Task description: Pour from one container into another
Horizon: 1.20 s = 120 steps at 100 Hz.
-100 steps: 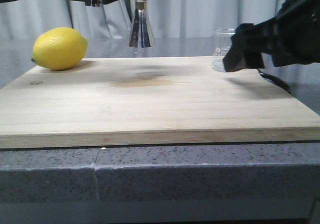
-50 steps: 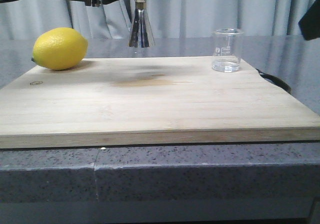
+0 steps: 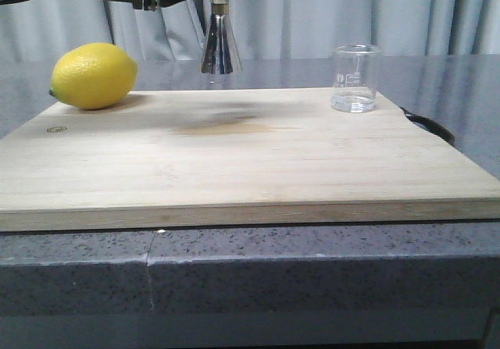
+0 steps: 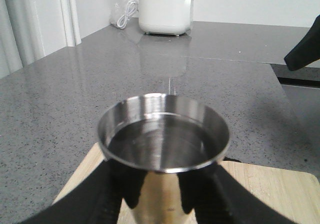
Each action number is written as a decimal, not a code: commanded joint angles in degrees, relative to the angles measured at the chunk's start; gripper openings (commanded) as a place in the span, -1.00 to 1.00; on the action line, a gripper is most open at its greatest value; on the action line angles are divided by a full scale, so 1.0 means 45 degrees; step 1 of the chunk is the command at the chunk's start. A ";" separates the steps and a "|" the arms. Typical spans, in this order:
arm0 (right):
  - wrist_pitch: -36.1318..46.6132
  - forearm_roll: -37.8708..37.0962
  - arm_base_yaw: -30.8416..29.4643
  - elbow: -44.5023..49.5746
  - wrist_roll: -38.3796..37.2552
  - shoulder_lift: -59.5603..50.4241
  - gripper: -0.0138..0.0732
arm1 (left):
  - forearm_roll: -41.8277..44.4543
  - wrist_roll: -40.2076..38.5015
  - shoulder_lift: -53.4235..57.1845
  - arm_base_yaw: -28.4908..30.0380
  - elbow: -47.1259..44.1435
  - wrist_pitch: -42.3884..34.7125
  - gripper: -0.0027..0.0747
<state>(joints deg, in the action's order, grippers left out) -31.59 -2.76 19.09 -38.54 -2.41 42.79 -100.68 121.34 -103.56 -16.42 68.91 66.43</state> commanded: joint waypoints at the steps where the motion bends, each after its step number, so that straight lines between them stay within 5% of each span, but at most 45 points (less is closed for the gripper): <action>1: 0.0831 -0.0215 -0.0063 -0.0290 0.0056 -0.0113 0.67 | -0.1347 -0.0086 0.0696 -0.0093 0.0423 0.1011 -0.30; 62: 0.1923 -0.0317 -0.0063 -0.0290 0.0056 -0.0113 0.67 | -0.1361 0.0090 0.0696 -0.0093 -0.0022 0.1254 -0.30; 120: 0.2026 -0.0337 -0.0063 -0.0290 0.0056 -0.0113 0.67 | -0.1361 0.2032 0.0648 -0.0093 -0.1256 0.1254 -0.30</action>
<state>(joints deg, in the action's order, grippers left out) -27.10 -3.39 19.09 -38.46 -2.41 42.79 -100.68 129.57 -103.56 -16.42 62.09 66.32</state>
